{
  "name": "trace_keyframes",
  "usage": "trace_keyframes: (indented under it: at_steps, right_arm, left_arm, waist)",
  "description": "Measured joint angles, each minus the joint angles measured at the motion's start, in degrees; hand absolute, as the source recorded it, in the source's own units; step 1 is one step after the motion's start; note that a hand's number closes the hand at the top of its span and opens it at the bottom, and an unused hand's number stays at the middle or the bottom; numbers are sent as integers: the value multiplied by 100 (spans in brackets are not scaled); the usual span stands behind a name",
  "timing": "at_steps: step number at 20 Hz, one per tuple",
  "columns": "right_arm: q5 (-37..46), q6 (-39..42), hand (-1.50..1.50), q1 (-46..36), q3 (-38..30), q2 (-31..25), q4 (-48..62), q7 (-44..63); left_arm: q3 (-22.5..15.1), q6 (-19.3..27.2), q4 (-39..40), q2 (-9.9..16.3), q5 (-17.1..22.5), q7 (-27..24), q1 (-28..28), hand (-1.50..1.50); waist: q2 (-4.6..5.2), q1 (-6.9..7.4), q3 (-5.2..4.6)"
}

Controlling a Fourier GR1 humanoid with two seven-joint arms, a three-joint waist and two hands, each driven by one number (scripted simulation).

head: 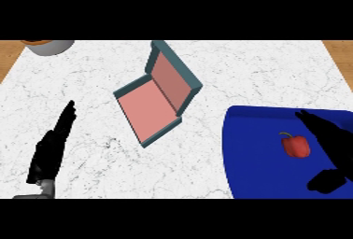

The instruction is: Pick the bell pepper from the tray and place it in the cardboard box

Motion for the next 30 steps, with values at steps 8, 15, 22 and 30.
trace_keyframes:
  at_steps: [8, 15, 22, 30]
  right_arm:
    - [538, -87, -150, -18, -209, 410, 372, -428]
    - [840, -54, -150, -132, -420, 697, 659, -704]
    - [1171, -92, -150, -426, -509, 928, 1167, -904]
    - [1426, -268, 150, -446, -582, 1091, 1622, -1297]
  left_arm:
    - [171, -146, 127, -203, -159, -44, -75, 0]
    - [341, -390, -71, -243, -208, 24, -5, 0]
    - [441, -461, -73, -359, -350, -29, 29, 0]
    - [504, -504, 65, -498, -471, -127, -15, 0]
  waist:
    - [1, -1, 1]
    - [1, 3, 1]
    - [2, 8, 0]
    - [-30, 3, -37]
